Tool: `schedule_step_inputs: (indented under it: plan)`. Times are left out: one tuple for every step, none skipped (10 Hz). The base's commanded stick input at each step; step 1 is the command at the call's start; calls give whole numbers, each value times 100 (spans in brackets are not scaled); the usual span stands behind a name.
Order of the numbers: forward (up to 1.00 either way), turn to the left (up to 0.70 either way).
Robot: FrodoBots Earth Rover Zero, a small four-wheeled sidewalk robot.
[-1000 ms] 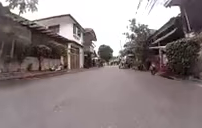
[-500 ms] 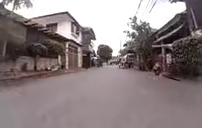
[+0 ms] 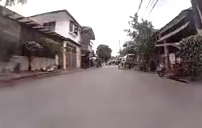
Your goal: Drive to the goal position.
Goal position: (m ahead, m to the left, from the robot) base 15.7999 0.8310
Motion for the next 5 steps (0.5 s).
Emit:
schedule_step_inputs:
  plan:
    - [85,0]
    - [85,0]
    - [85,0]
    - [85,0]
    - [85,0]
